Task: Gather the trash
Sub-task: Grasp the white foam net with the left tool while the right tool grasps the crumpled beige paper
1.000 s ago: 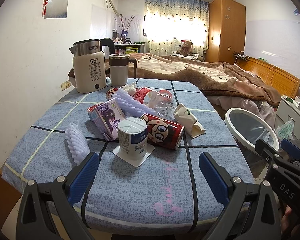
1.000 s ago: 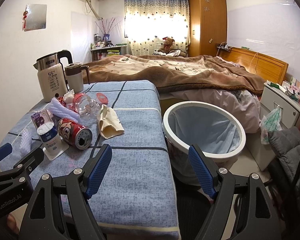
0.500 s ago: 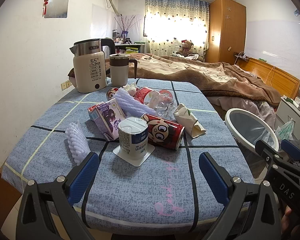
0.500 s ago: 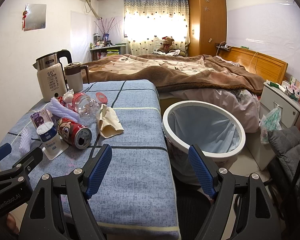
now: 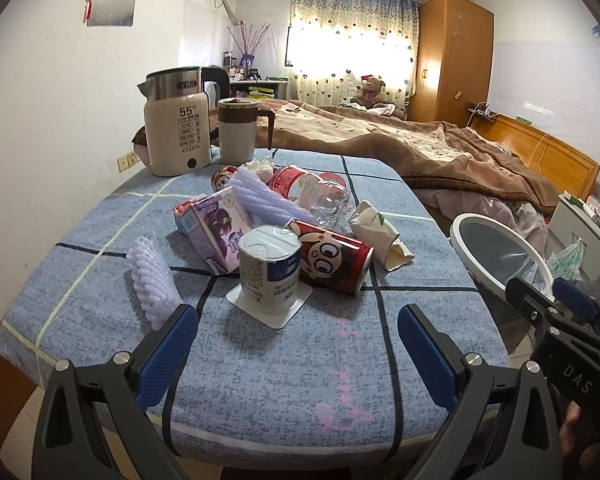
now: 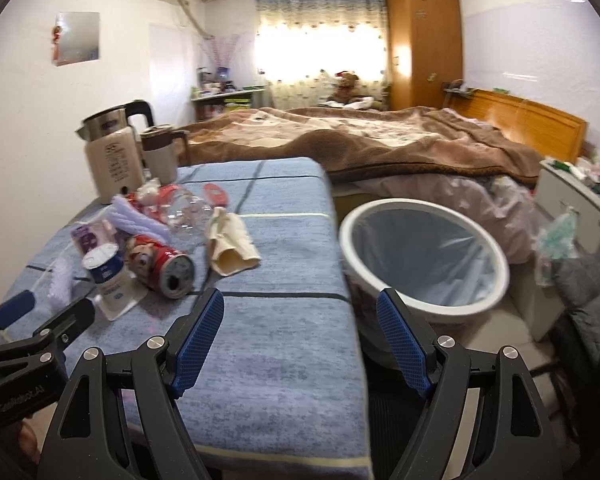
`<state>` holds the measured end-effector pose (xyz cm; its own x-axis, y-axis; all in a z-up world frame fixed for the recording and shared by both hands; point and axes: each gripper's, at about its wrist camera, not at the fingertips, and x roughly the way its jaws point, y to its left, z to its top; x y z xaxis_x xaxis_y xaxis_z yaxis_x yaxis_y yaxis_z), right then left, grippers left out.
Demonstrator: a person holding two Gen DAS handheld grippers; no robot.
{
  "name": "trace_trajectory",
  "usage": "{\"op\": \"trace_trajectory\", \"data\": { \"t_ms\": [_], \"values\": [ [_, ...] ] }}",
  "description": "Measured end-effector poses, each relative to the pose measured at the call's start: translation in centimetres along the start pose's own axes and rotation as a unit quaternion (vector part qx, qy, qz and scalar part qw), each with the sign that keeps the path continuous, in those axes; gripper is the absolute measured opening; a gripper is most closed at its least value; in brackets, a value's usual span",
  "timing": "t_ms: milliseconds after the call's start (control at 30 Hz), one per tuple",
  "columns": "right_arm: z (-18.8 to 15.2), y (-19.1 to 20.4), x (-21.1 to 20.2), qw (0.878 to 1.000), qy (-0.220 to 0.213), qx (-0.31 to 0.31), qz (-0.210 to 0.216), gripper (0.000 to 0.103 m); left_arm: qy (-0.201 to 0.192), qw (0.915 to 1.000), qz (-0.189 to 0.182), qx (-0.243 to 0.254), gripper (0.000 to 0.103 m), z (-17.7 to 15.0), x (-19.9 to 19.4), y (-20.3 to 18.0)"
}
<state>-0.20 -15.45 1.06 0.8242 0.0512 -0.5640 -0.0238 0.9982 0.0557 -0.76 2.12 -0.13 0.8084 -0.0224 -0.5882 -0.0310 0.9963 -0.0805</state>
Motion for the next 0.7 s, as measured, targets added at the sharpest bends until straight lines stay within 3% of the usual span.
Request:
{"op": "trace_trajectory", "data": {
  "t_ms": [233,400,600,700],
  "values": [
    [0.5,0.9,2.5,0.999,0.006,-0.023,0.044,0.079,0.015,0.9995,0.016,-0.023,0.101,0.2,0.9,4.1],
    [1.4,1.2,5.1,0.998,0.02,-0.022,0.055,0.079,0.016,0.9979,0.018,-0.06,0.101,0.2,1.3,7.9],
    [2.5,1.8,7.9,0.998,0.037,-0.022,0.054,0.079,0.046,0.9939,0.06,-0.08,0.101,0.2,3.0,11.1],
    [3.0,2.1,9.3,0.997,0.051,-0.022,0.056,0.079,0.065,0.9914,0.059,-0.097,0.101,0.4,4.1,11.9]
  ]
}}
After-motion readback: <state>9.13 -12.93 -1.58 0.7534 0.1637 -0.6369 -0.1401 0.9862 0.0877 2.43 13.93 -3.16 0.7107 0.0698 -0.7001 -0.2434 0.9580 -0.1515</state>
